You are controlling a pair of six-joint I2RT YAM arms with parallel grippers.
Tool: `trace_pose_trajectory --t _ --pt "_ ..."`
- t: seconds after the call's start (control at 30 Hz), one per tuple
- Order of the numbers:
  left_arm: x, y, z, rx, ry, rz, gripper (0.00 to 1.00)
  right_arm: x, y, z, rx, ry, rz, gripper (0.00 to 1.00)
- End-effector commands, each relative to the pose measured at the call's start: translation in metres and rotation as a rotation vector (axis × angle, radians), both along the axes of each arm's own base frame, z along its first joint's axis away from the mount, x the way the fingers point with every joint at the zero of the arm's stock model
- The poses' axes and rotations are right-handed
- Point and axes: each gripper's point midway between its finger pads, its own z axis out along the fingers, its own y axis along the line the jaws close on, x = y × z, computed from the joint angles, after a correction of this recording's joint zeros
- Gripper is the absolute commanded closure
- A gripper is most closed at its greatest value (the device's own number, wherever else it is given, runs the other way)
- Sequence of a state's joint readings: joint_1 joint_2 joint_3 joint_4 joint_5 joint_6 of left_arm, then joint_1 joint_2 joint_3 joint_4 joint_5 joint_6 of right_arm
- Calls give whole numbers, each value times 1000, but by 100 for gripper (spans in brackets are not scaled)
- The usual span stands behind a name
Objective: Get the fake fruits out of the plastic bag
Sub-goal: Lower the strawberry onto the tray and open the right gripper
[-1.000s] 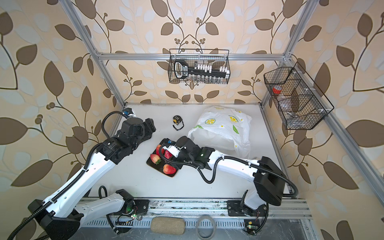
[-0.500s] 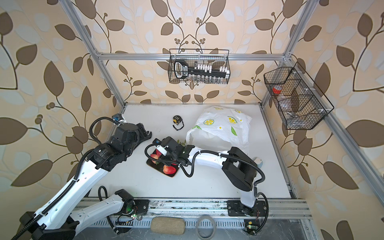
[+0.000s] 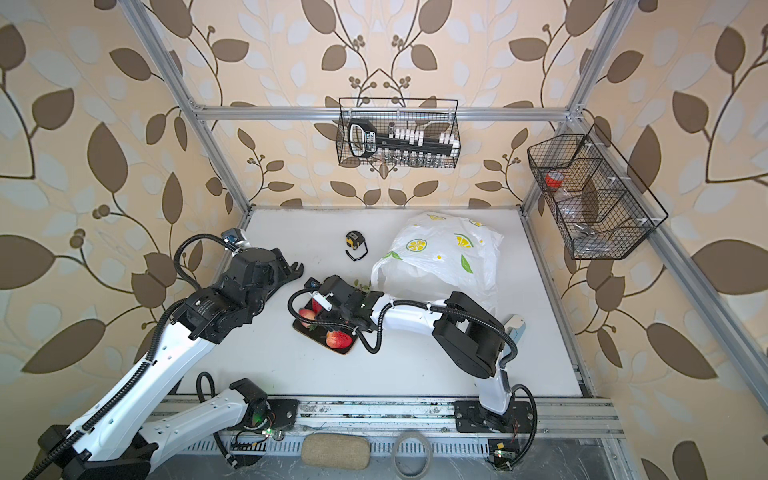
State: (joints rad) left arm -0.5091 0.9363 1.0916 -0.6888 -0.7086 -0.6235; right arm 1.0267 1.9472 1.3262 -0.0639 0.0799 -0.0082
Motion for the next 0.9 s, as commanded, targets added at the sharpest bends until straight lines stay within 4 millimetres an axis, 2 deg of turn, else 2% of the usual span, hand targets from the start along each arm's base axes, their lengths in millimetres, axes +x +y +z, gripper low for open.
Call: trace_pose_trajectory --t 0.0,0.1,0.27,0.37,0.47,0.57,0.67,0.8,0.87 --pt "-4 10 14 25 -33 35 21 -1 2 8 17 -25 2 26" --pt "-3 9 16 26 -36 33 21 -3 2 27 63 -41 7 25" --pt "0 7 15 25 -36 27 21 -13 -6 80 186 -85 23 25" --pt "1 6 13 23 -35 24 21 -23 -25 107 249 -118 16 25" --pt "4 4 11 22 -32 20 21 -30 -52 129 280 -148 -36 25" --pt "7 2 7 25 -26 17 21 -27 -90 150 295 -188 -145 25" --pt "12 6 1 29 -21 25 21 -12 -142 171 305 -235 -291 26" --pt "24 31 -15 -12 -12 82 20 22 -239 203 333 -333 -549 26" --pt "30 44 -25 -19 -1 104 20 39 -293 211 342 -371 -685 21"
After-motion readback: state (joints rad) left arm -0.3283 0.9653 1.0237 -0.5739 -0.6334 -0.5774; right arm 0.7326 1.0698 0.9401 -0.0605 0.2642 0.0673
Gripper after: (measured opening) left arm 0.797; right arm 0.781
